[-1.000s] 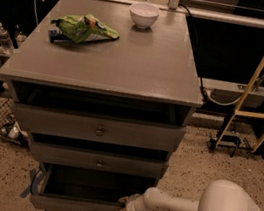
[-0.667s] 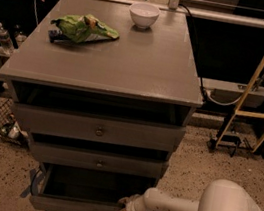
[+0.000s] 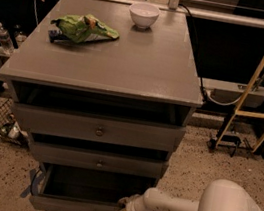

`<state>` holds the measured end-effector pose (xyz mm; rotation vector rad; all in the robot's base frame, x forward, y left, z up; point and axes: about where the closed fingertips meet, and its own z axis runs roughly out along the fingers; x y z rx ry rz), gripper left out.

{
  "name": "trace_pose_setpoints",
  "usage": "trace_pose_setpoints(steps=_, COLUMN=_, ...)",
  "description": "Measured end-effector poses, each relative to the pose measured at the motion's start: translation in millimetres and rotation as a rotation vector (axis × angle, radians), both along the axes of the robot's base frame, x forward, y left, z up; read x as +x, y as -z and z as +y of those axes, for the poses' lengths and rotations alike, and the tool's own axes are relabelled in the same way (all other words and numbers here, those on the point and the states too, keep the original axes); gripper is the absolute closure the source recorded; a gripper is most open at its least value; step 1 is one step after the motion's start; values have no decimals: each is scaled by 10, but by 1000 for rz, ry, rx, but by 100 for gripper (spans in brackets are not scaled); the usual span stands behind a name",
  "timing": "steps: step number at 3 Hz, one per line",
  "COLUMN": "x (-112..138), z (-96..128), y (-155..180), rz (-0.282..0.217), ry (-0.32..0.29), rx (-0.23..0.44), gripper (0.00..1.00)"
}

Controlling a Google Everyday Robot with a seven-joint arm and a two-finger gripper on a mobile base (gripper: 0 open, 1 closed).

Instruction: Open bottom drawer

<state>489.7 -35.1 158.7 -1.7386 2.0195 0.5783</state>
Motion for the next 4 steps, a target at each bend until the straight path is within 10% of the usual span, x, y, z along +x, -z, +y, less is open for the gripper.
trace_pose_setpoints(steps=2, x=-12, z=12, y=-12, rz=-2, ry=-3, rx=-2, gripper=0)
trace_pose_setpoints(steps=4, x=45, z=-4, y=-592, rz=-130, ry=-41, rx=-59, gripper=0)
